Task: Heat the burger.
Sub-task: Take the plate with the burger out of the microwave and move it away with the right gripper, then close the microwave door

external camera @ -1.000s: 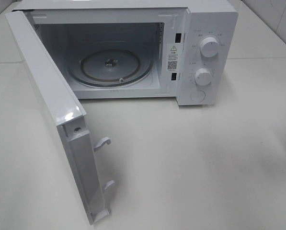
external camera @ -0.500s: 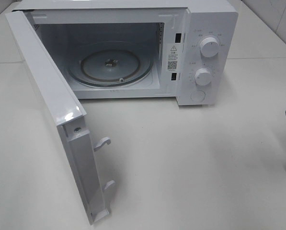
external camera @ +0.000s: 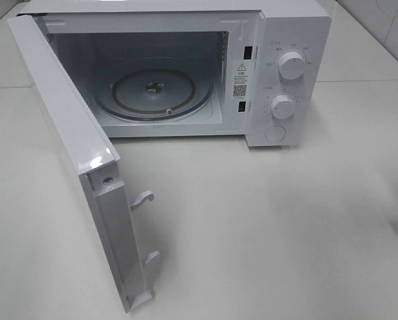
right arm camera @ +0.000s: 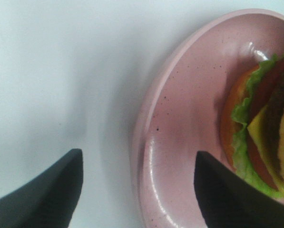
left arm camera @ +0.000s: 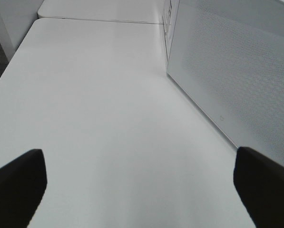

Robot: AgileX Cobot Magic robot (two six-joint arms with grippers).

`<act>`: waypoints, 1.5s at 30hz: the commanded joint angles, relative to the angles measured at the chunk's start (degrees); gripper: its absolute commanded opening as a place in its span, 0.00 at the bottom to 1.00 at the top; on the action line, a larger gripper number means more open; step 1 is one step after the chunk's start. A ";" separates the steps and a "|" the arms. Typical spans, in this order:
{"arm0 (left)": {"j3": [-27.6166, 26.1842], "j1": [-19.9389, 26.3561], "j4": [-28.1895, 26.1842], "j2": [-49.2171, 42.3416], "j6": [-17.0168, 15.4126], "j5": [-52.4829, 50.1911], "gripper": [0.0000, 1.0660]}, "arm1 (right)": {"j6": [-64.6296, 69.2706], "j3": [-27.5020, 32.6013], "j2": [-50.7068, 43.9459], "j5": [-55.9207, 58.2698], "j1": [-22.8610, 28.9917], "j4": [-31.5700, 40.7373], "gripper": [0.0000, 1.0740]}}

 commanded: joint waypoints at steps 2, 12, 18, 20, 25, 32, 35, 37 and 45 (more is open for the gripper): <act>-0.06 -0.23 0.00 -0.17 -0.46 0.00 0.95 | -7.39 -0.23 -6.70 0.57 -0.11 8.59 0.63; -0.06 -0.23 0.00 -0.17 -0.46 0.00 0.95 | -34.26 -0.23 -21.37 8.02 -0.11 36.27 0.63; -0.06 -0.23 0.00 -0.17 -0.46 0.00 0.95 | -41.14 -0.17 -31.74 11.63 -0.11 48.53 0.64; -0.06 -0.23 0.00 -0.17 -0.46 0.00 0.95 | -42.28 -0.11 -36.96 12.61 -0.11 49.62 0.67; -0.06 -0.23 0.00 -0.17 -0.46 0.00 0.95 | -42.40 0.17 -48.87 15.64 -0.11 49.50 0.77; -0.06 -0.23 0.00 -0.17 -0.46 0.00 0.95 | -46.58 0.97 -66.92 23.95 -0.11 52.43 0.77; -0.06 -0.23 0.00 -0.17 -0.46 0.00 0.95 | -47.96 0.97 -72.36 25.04 -0.11 55.06 0.76; -0.06 -0.23 0.00 -0.17 -0.46 0.00 0.95 | -48.70 1.15 -75.75 26.24 -0.11 56.84 0.75; -0.06 -0.23 0.00 -0.17 -0.46 0.00 0.95 | -51.57 5.21 -88.35 26.76 -0.11 59.13 0.68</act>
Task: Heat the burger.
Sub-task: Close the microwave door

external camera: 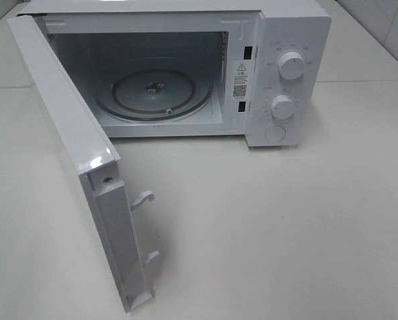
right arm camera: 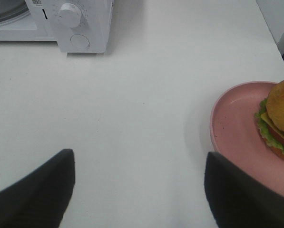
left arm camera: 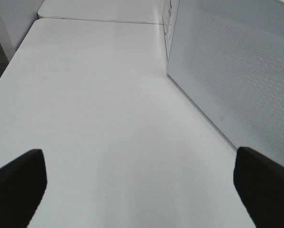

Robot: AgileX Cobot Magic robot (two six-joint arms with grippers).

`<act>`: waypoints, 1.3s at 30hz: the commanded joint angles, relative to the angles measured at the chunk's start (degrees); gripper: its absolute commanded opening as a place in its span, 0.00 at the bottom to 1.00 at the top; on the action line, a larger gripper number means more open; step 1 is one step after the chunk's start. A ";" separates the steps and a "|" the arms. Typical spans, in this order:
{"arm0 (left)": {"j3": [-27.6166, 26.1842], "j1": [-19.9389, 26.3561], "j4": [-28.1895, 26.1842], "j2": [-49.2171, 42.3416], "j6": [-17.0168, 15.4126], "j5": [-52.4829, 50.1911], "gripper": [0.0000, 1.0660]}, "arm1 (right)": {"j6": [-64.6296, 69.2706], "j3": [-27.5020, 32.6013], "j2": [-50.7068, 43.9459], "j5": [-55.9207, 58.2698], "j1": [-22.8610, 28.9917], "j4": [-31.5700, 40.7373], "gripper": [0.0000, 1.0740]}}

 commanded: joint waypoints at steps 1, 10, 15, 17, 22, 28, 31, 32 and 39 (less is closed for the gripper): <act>-0.06 -0.23 0.00 -0.17 -0.46 0.00 0.95 | -2.23 0.92 -3.27 0.06 -0.11 1.38 0.68; -0.06 -0.23 0.00 -0.17 -0.46 0.00 0.95 | -3.09 2.01 -11.63 -0.46 -0.11 2.18 0.72; -0.06 -0.23 0.00 -0.11 -0.46 0.00 0.95 | -4.64 2.01 -11.63 -0.46 -0.11 3.32 0.81; -0.06 -0.23 0.00 -0.11 -0.46 0.00 0.95 | -4.47 2.01 -11.63 -0.46 -0.11 3.21 0.87; -0.06 -0.23 0.00 -0.11 -0.46 0.00 0.95 | -4.47 2.01 -11.63 -0.46 -0.11 3.21 0.94; -0.06 -0.23 0.00 -0.11 -0.46 0.00 0.95 | -4.64 2.01 -11.63 -0.46 -0.11 3.21 0.92; -0.06 -0.23 0.00 -0.11 -0.46 0.00 0.95 | -4.70 2.01 -11.63 -0.46 -0.11 3.32 0.90; -0.06 -0.23 0.00 -0.11 -0.46 0.00 0.95 | -4.70 2.01 -11.63 -0.46 -0.11 3.32 0.90; -0.06 -0.23 0.00 -0.11 -0.46 0.00 0.95 | -4.30 2.01 -11.63 -0.46 -0.11 3.09 0.79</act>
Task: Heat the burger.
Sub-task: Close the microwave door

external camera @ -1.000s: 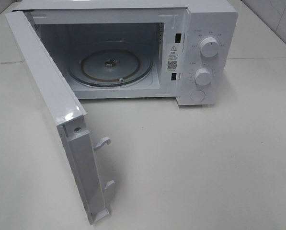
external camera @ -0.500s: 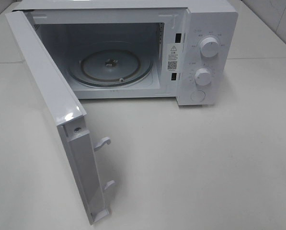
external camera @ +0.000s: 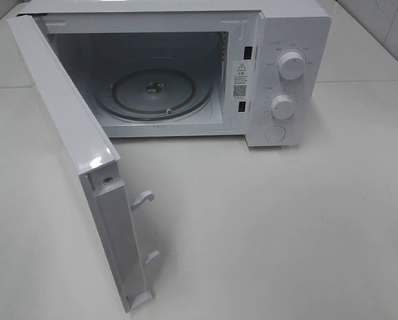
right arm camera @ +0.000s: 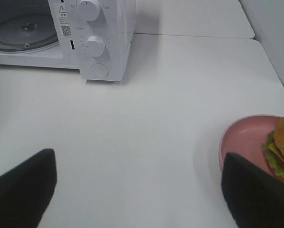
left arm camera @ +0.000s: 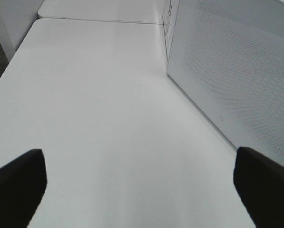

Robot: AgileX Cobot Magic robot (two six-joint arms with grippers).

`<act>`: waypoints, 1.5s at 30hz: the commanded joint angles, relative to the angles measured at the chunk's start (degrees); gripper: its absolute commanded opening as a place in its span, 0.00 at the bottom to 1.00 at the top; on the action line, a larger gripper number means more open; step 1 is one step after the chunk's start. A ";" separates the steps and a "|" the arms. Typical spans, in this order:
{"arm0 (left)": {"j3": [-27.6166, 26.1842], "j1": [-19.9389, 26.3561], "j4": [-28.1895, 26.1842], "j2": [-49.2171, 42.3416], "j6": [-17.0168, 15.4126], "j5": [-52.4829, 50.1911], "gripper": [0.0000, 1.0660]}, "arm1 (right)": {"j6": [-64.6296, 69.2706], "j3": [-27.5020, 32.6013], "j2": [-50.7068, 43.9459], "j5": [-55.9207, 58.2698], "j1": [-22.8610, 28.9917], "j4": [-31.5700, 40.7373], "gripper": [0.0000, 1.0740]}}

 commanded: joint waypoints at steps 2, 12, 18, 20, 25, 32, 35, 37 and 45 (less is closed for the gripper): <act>-0.06 -0.23 0.00 -0.11 -0.46 0.00 0.95 | -0.23 0.40 -1.49 -0.52 -0.11 0.06 0.74; -0.06 -0.23 0.00 -0.11 -0.46 0.00 0.95 | -0.23 0.40 -1.49 -0.52 -0.11 0.06 0.48; -0.06 -0.23 0.00 -0.11 -0.46 0.00 0.95 | -0.23 0.40 -1.49 -0.52 -0.11 0.06 0.46; -0.06 -0.23 0.00 -0.11 -0.46 0.00 0.95 | -0.23 0.40 -1.49 -0.52 -0.11 0.06 0.45; -0.06 -0.23 0.00 -0.11 -0.46 0.00 0.95 | -0.23 0.40 -1.49 -0.52 -0.11 0.06 0.45; -0.06 -0.23 0.00 -0.11 -0.46 0.00 0.95 | -0.23 0.40 -1.49 -0.52 -0.11 0.06 0.45; -0.06 -0.23 2.35 -0.17 -0.46 -0.06 0.95 | -0.23 0.40 -1.49 -0.52 -0.11 0.06 0.45; -0.23 -0.23 2.23 -0.17 -1.72 -0.34 0.95 | -0.23 0.40 -1.49 -0.52 -0.11 0.06 0.45; -1.60 -0.23 -1.20 2.64 -0.46 -14.15 0.95 | -0.23 0.40 -1.49 -0.52 -0.11 0.06 0.45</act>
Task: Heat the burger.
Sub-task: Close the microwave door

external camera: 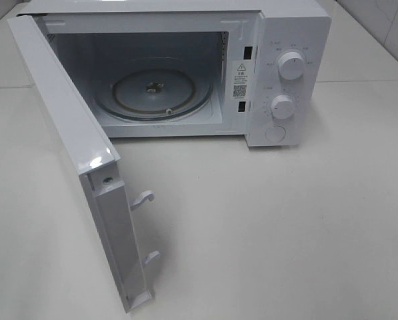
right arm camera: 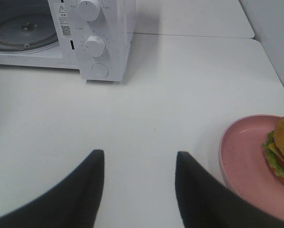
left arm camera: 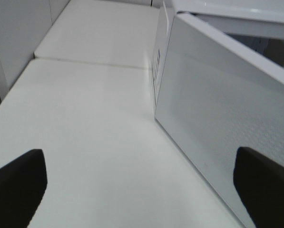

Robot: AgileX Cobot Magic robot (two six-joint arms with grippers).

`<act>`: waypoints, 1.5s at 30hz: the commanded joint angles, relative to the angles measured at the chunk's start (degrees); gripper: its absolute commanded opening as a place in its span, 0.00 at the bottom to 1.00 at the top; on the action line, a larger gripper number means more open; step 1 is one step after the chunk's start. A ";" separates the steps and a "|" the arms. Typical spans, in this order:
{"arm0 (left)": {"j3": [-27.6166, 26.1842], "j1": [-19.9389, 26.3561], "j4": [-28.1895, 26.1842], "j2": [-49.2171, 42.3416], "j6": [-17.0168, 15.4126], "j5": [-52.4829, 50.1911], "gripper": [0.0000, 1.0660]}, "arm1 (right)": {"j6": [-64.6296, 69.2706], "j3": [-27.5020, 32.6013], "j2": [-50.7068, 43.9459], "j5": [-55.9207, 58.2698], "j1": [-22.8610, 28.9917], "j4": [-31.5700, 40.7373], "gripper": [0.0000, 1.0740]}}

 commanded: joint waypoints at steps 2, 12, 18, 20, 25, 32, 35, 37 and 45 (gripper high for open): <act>0.06 -0.23 2.23 6.47 3.27 -9.34 0.94 | -0.29 0.40 -1.49 -0.52 -0.11 0.06 0.45; 7.96 -0.23 1.89 23.66 5.33 -36.38 0.30 | -0.29 0.40 -1.49 -0.52 -0.11 0.06 0.45; 12.38 -0.23 1.09 33.80 4.93 -48.76 0.00 | -0.29 0.40 -1.49 -0.52 -0.11 0.06 0.45; 12.38 -0.23 0.23 36.33 4.64 -50.65 0.00 | -0.29 0.40 -1.49 -0.52 -0.11 0.06 0.45; 12.38 -0.23 -0.29 42.06 4.64 -59.07 0.00 | -0.29 0.40 -1.49 -0.52 -0.11 0.06 0.45; 12.38 -0.29 5.79 53.51 4.13 -70.93 0.00 | -0.29 0.40 -1.49 -0.52 -0.11 0.06 0.45; 12.38 -0.29 9.40 58.84 0.17 -77.86 0.00 | -0.29 0.40 -1.49 -0.52 -0.11 0.06 0.45; 12.38 -0.29 15.99 64.74 -5.90 -86.63 0.00 | -0.29 0.40 -1.49 -0.52 -0.11 0.06 0.45; 12.38 -0.29 27.50 73.80 -8.37 -94.48 0.00 | -0.29 0.40 -1.49 -0.52 -0.11 0.06 0.45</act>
